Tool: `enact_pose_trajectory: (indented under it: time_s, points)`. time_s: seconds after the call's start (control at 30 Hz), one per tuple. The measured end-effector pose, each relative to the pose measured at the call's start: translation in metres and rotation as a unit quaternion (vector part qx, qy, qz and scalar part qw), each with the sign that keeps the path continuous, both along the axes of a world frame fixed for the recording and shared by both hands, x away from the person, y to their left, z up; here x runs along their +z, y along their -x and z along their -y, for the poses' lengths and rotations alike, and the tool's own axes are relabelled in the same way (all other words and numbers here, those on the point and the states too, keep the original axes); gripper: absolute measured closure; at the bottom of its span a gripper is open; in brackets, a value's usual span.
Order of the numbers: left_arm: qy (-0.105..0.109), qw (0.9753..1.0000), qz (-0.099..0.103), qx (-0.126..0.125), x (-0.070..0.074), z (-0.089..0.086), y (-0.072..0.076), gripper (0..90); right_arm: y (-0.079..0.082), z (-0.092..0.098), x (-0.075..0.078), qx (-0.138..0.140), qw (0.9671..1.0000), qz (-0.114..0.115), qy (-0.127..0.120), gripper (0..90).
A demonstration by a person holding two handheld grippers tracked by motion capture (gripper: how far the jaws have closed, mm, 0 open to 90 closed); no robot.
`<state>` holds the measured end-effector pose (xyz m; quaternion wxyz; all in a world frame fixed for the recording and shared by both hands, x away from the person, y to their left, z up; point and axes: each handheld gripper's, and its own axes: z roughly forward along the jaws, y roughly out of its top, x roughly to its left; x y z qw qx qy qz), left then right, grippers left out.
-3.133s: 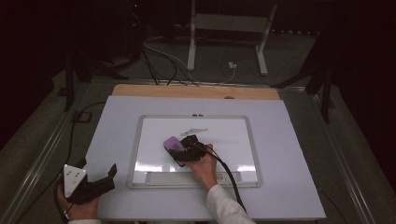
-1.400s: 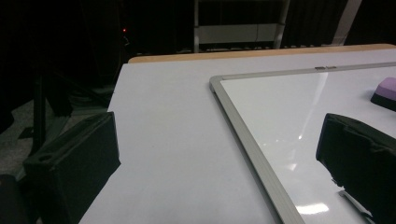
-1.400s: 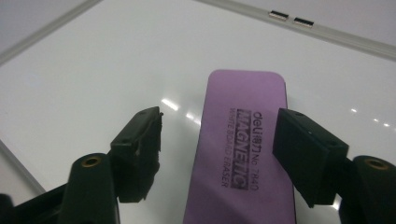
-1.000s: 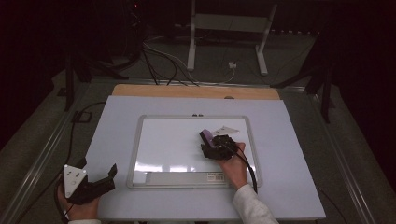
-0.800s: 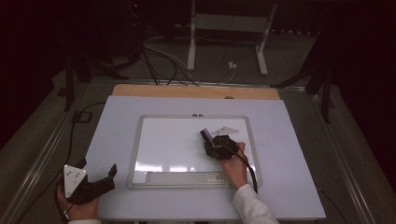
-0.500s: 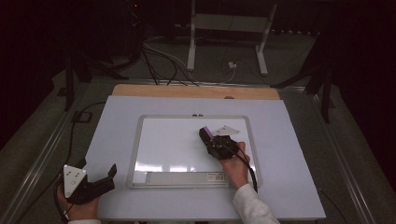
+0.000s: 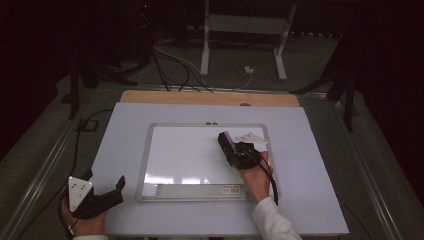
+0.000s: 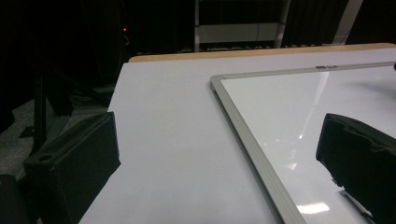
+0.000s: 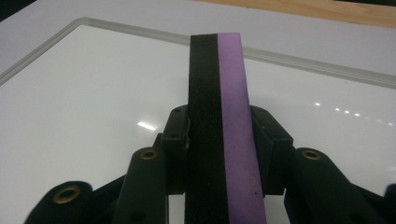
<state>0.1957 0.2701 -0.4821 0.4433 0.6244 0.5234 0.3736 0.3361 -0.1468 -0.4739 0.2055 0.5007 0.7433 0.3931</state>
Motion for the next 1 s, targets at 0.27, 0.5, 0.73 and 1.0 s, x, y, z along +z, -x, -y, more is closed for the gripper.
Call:
enact_pose_trajectory:
  time_s: [0.27,0.5,0.73,1.0]
  points:
    - [-0.001,1.0,0.0,0.0,0.0,0.0,0.0,0.2,0.005,0.008,0.006,-0.027,0.9996,-0.001,-0.002,63.1]
    - [-0.001,1.0,-0.001,0.0,0.0,0.0,0.0,0.2,0.008,0.015,0.009,-0.039,0.9992,-0.002,0.001,63.1]
    - [-0.001,1.0,0.0,0.001,0.0,0.0,0.0,0.2,0.012,0.026,0.011,-0.055,0.9985,-0.005,-0.005,63.1]
    - [-0.002,1.0,-0.001,0.002,0.0,0.001,0.0,0.2,0.019,0.038,0.012,-0.072,0.9973,-0.007,-0.011,63.1]
